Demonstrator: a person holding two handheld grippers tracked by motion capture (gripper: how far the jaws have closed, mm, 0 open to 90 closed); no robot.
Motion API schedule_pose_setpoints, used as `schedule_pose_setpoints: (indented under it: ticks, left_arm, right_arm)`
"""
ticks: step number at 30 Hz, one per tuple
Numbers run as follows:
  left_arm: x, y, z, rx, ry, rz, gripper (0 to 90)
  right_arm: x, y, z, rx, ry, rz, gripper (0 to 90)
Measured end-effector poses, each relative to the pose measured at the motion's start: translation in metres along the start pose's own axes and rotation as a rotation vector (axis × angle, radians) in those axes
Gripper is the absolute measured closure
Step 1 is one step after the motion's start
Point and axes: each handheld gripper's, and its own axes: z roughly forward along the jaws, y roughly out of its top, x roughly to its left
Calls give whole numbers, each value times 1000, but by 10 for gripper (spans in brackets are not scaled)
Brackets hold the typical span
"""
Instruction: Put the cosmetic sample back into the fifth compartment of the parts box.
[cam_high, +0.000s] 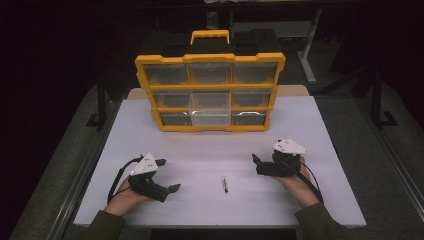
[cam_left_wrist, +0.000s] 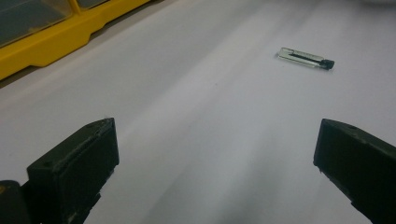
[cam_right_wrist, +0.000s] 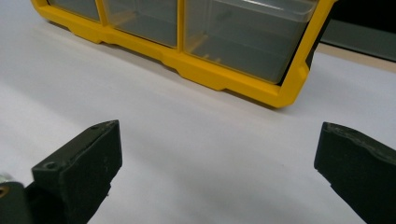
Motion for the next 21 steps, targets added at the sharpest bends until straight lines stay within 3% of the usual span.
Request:
schedule_pose_setpoints:
  ticks: [10, 15, 21]
  left_arm:
    - [0, -1, -1, 4, 3, -5, 0]
    - [0, 0, -2, 5, 1, 4, 0]
    - [1, -1, -1, 12, -3, 9, 0]
  right_arm:
    - [0, 0, -9, -31, 64, -20, 0]
    - [5, -5, -15, -56, 125, -89, 0]
    - [7, -14, -23, -78, 172, -102, 0]
